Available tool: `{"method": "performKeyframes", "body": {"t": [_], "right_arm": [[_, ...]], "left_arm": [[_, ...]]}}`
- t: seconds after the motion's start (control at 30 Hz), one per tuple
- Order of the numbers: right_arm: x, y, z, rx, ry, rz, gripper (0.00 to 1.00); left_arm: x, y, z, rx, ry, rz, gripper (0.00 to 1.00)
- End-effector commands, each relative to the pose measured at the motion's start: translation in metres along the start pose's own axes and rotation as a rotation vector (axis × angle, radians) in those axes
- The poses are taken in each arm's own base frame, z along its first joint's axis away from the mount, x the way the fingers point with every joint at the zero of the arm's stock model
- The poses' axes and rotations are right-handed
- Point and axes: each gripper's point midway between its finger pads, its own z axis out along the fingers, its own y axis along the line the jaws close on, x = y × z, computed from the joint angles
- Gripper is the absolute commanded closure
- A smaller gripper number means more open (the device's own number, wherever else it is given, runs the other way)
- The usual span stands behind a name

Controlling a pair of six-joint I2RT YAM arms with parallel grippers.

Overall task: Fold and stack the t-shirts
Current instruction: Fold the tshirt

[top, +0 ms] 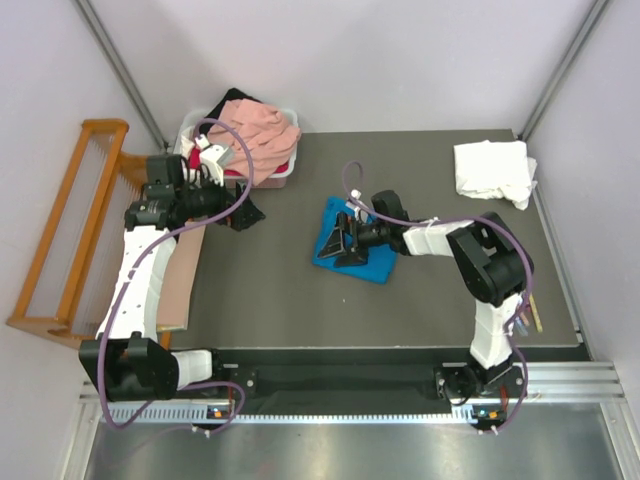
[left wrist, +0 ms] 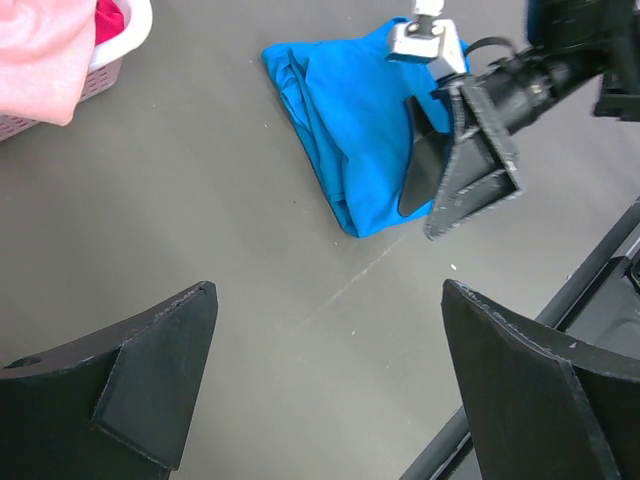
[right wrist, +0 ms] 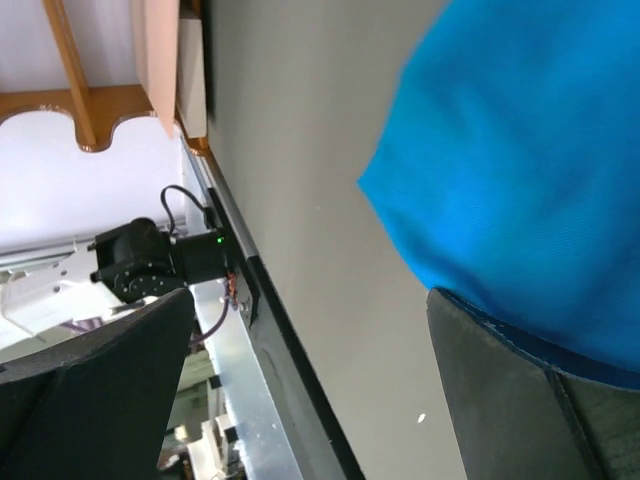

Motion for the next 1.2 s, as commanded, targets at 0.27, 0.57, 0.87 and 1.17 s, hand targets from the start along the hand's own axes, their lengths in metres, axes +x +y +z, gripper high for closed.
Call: {"method": "performKeyframes", "body": {"t": [0.27,0.57,0.87,1.17], "right_arm": [[-0.023,-0.008,-0.01,-0.078,-0.073,0.034,0.0],[-0.045,0.058,-0.069,-0.145,-0.168,-0.085,0.0],[-0.037,-0.005,-0.067,-0.096,-0.176,0.056,0.01],[-0.036,-0.052,-0.059,-0.148,-0.204,0.203,0.0]], "left_arm": [[-0.016,-0.009,-0.015,-0.017,-0.033,0.082,0.02],[-0.015,-0.005,-0.009,-0.01,-0.03,0.072,0.02],[-0.018,-0.006,-0.011,-0.012,-0.038,0.073,0.02],[-0.016,-0.004,-0.01,-0.016,-0.029,0.072,0.02]]}}
